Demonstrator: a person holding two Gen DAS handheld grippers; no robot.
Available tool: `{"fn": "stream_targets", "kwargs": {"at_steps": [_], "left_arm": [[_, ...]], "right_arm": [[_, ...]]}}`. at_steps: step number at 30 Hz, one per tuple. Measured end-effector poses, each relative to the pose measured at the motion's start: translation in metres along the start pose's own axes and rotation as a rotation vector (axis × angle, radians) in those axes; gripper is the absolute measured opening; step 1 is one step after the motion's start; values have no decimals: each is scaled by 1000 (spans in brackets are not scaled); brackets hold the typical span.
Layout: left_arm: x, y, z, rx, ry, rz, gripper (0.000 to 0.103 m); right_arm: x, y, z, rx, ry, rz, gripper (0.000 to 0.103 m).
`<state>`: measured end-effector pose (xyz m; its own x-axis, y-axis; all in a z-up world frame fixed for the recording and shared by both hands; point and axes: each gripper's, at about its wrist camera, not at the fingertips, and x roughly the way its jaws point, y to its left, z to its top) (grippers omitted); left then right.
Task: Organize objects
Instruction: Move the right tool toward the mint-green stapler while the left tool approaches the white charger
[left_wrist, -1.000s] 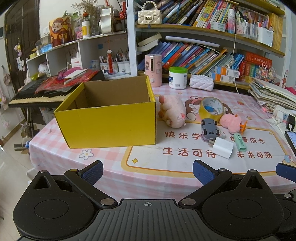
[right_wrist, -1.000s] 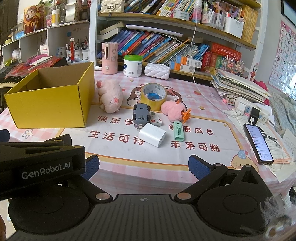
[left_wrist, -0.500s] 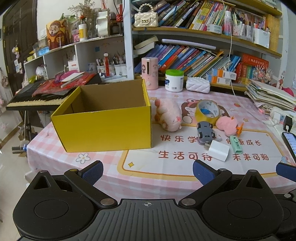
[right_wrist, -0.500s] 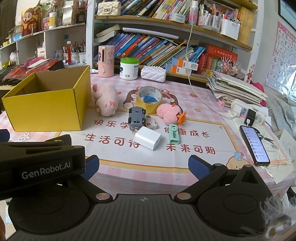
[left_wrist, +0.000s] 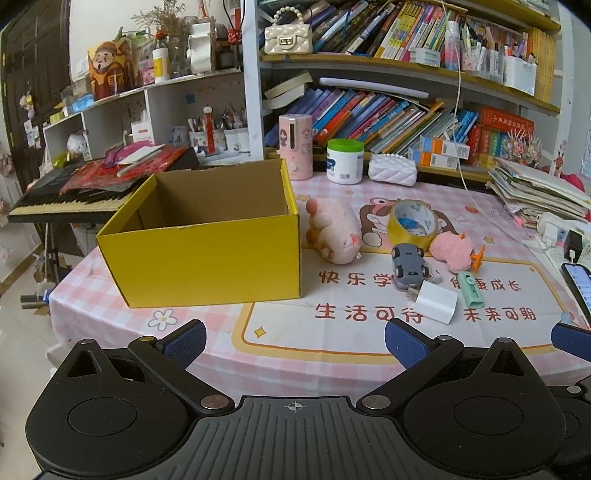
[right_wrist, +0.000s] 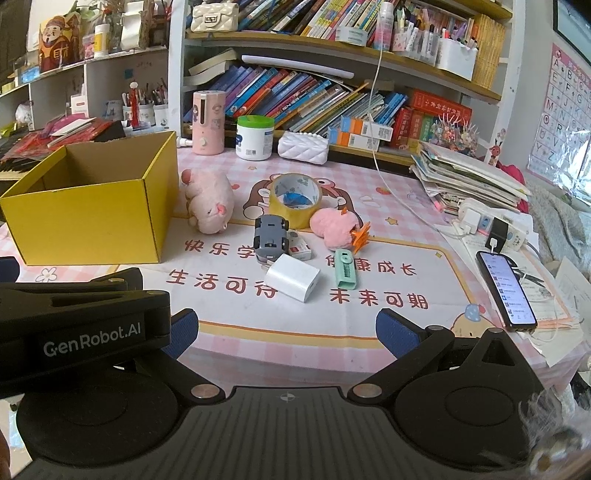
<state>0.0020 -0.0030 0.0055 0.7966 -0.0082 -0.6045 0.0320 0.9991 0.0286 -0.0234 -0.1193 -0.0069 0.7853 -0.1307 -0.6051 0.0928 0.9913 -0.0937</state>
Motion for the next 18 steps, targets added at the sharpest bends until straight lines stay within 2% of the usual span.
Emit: {"fn": "stream_targets", "kwargs": {"at_steps": [18], "left_arm": [[23,-3,8,-8,32,-8,103]], "right_arm": [[22,-1,10,-11,30,-9,103]]}}
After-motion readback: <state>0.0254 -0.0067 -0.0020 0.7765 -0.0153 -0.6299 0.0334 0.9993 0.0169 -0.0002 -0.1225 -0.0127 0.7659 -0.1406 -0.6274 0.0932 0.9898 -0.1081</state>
